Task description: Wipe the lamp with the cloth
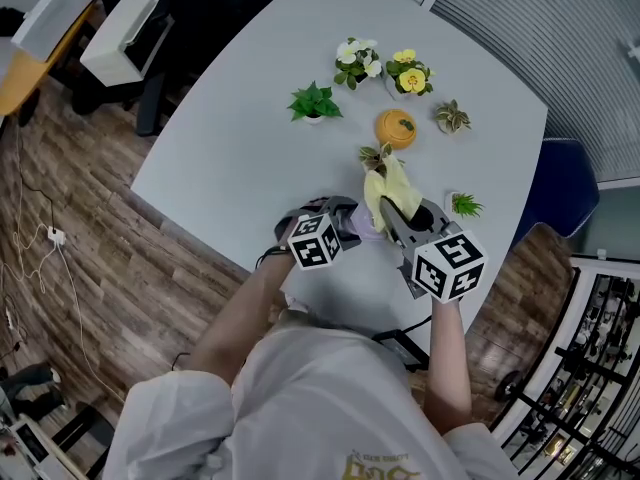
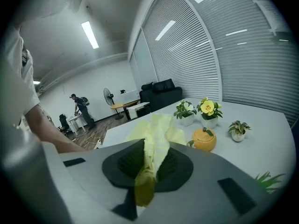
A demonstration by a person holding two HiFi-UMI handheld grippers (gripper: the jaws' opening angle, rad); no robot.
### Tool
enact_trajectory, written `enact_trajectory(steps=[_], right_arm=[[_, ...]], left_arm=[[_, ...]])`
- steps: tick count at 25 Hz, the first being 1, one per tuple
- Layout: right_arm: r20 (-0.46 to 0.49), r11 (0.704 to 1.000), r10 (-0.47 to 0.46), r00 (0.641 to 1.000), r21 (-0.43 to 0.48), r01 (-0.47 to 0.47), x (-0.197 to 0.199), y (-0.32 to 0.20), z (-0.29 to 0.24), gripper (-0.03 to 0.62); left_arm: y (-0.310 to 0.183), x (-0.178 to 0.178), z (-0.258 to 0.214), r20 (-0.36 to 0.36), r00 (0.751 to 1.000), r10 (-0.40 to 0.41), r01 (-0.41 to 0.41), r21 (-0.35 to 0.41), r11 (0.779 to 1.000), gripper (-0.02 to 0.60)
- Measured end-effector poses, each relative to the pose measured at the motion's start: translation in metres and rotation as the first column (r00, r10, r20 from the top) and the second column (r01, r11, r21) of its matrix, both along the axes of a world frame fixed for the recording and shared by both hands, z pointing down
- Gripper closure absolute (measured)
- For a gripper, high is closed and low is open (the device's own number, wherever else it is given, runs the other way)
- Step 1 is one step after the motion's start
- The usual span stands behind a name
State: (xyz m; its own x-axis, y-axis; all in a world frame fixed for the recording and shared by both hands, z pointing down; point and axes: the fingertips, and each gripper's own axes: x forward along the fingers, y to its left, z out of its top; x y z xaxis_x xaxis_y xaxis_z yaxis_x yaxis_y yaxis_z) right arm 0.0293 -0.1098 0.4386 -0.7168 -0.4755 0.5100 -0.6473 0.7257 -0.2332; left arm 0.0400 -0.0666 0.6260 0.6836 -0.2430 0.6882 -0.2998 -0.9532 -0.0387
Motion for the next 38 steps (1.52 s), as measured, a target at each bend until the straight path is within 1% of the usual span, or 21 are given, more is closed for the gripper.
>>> enact_trajectory(steps=[6, 13, 22, 30, 33, 38], right_arm=[[-0.013, 0.999, -0.049, 0.999, -0.006, 0.049, -0.009, 0.0, -0.002, 0.548], [-0.062, 0.995, -0.099, 0.993, 0.024, 0.101, -0.019, 0.003, -0.006, 0.548], [-0.19, 0.98, -0.116, 0.975, 0.139, 0.144, -0.029, 0.009, -0.006, 0.548], [-0.33, 0.942, -0.123, 0.936, 0.259, 0.215, -0.038, 0.021, -0.009, 0.548], [-0.351, 0.932, -0.128, 0.928, 0.278, 0.233, -0.038, 0.024, -0.01, 0.548], [-0.348, 0.926, -0.138, 0.927, 0.286, 0.246, -0.039, 0.029, -0.012, 0.548]], left_arm=[[0.0, 0.0, 0.0, 0.003, 1.0, 0.0, 0.0, 0.0, 1.0, 0.264], [-0.001, 0.0, 0.0, 0.005, 1.0, -0.001, 0.001, -0.004, 1.0, 0.264], [-0.001, 0.0, 0.002, 0.006, 1.0, 0.0, 0.0, -0.002, 1.0, 0.264], [0.0, 0.0, 0.0, 0.007, 1.0, 0.0, 0.0, 0.001, 1.0, 0.264], [0.001, 0.001, -0.001, 0.006, 1.0, 0.0, 0.0, 0.001, 1.0, 0.264], [0.0, 0.0, -0.001, 0.006, 1.0, 0.0, 0.0, 0.0, 1.0, 0.264]])
